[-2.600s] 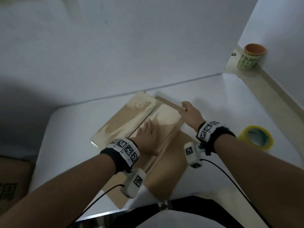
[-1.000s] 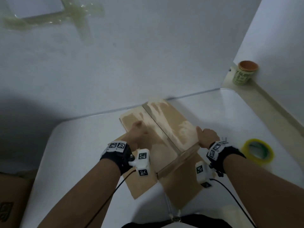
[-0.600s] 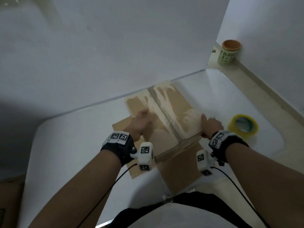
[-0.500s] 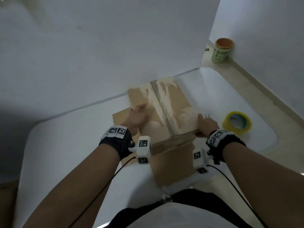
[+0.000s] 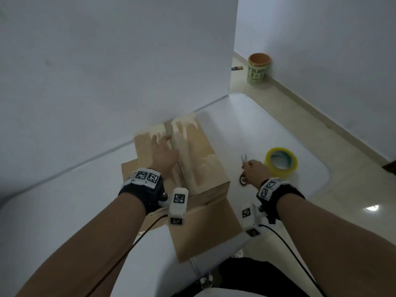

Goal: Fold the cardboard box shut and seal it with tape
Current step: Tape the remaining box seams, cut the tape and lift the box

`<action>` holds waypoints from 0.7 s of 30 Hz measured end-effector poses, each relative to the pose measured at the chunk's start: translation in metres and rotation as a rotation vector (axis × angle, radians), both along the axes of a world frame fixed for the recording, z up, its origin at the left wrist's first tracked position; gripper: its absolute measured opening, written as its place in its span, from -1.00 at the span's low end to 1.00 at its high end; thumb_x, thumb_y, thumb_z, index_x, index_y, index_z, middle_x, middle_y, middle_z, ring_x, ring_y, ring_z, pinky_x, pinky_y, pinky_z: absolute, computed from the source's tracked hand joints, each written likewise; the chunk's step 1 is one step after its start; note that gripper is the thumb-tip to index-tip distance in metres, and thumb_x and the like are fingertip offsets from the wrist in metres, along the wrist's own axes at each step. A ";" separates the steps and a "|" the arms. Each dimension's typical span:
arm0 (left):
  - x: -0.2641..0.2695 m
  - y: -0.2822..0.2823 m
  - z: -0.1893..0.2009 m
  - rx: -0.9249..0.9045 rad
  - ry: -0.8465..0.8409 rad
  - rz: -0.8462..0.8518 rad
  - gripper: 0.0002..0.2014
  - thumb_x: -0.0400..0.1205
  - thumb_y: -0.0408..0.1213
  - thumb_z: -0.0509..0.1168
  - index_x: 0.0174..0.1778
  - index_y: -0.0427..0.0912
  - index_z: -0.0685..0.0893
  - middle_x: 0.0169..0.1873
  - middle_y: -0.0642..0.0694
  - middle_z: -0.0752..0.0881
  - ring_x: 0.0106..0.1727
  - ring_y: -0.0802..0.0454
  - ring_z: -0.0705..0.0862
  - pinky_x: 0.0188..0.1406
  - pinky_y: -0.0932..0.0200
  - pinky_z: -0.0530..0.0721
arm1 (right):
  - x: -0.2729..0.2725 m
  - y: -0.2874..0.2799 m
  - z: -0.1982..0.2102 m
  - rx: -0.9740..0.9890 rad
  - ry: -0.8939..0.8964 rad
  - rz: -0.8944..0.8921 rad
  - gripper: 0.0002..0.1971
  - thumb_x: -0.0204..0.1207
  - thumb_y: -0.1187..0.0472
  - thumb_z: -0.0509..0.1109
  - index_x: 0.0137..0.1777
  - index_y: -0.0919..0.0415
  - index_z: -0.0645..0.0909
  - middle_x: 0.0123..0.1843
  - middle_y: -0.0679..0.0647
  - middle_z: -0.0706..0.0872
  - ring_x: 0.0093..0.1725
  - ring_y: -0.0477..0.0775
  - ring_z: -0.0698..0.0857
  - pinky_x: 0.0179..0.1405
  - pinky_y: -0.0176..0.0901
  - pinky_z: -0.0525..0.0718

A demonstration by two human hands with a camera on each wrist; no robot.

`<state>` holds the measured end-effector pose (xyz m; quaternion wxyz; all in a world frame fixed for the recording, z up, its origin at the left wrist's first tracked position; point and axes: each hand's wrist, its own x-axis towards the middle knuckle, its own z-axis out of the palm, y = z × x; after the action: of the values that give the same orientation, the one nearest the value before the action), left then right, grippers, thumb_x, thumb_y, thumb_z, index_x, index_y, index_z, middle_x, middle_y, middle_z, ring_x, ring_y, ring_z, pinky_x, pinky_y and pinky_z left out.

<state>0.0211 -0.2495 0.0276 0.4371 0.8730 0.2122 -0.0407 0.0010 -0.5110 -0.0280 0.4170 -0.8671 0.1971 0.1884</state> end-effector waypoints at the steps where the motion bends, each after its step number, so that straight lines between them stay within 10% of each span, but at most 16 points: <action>1: 0.008 -0.009 0.002 -0.023 0.003 -0.079 -0.49 0.63 -0.43 0.22 0.52 -0.06 0.40 0.65 -0.04 -0.01 0.39 0.03 0.40 0.12 0.08 0.56 | 0.004 -0.011 -0.002 -0.085 -0.027 0.009 -0.73 0.68 0.15 0.14 0.04 0.33 0.59 0.03 0.33 0.74 -0.15 0.24 0.70 -0.09 0.05 0.72; 5: 0.040 -0.050 0.021 -0.138 -0.041 -0.217 -0.59 0.67 -0.43 0.16 0.47 -0.19 0.49 0.44 -0.10 0.42 0.41 -0.03 0.46 0.27 0.09 0.54 | 0.022 -0.055 -0.011 -0.311 -0.069 -0.013 -0.73 0.62 0.27 0.21 0.27 0.33 0.53 0.25 0.31 0.60 0.17 0.32 0.61 0.02 -0.04 0.51; 8: 0.060 -0.070 0.023 -0.230 0.034 -0.204 -0.60 0.67 -0.42 0.16 0.43 -0.13 0.52 0.26 -0.11 0.51 0.18 0.00 0.51 -0.05 0.26 0.53 | 0.037 -0.081 -0.027 -0.564 -0.023 0.151 -0.65 0.58 0.20 0.26 0.30 0.35 0.47 0.31 0.31 0.54 0.27 0.30 0.53 0.22 0.06 0.48; 11: 0.080 -0.085 0.022 -0.239 0.056 -0.222 -0.59 0.64 -0.42 0.19 0.42 -0.10 0.55 0.19 -0.10 0.52 0.12 0.00 0.48 -0.03 0.22 0.46 | 0.046 -0.093 -0.038 -0.517 0.078 0.192 -0.85 0.63 0.20 0.24 -0.12 0.26 0.53 -0.05 0.28 0.60 -0.15 0.14 0.60 -0.06 -0.02 0.53; 14: 0.090 -0.096 0.017 -0.220 0.084 -0.218 -0.60 0.62 -0.41 0.20 0.38 -0.07 0.59 0.11 -0.10 0.55 0.08 -0.01 0.50 -0.09 0.20 0.49 | 0.050 -0.103 -0.051 -0.458 0.204 0.251 -0.60 0.69 0.14 0.16 -0.41 0.08 0.22 -0.33 0.16 0.37 -0.45 -0.04 0.22 -0.08 -0.10 0.27; 21: 0.092 -0.113 -0.001 -0.295 0.139 -0.242 -0.62 0.63 -0.46 0.20 0.36 -0.15 0.60 0.37 -0.14 0.54 0.29 -0.05 0.60 0.37 -0.03 0.55 | 0.043 -0.112 -0.044 -0.290 -0.136 0.129 -0.70 0.68 0.15 0.23 0.10 0.42 0.63 -0.02 0.37 0.71 0.03 0.37 0.66 -0.08 0.04 0.54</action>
<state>0.1129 -0.3623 0.0266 0.5366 0.8137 0.1274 -0.1838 0.0438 -0.6228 -0.0717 0.2871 -0.9397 0.1372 0.1252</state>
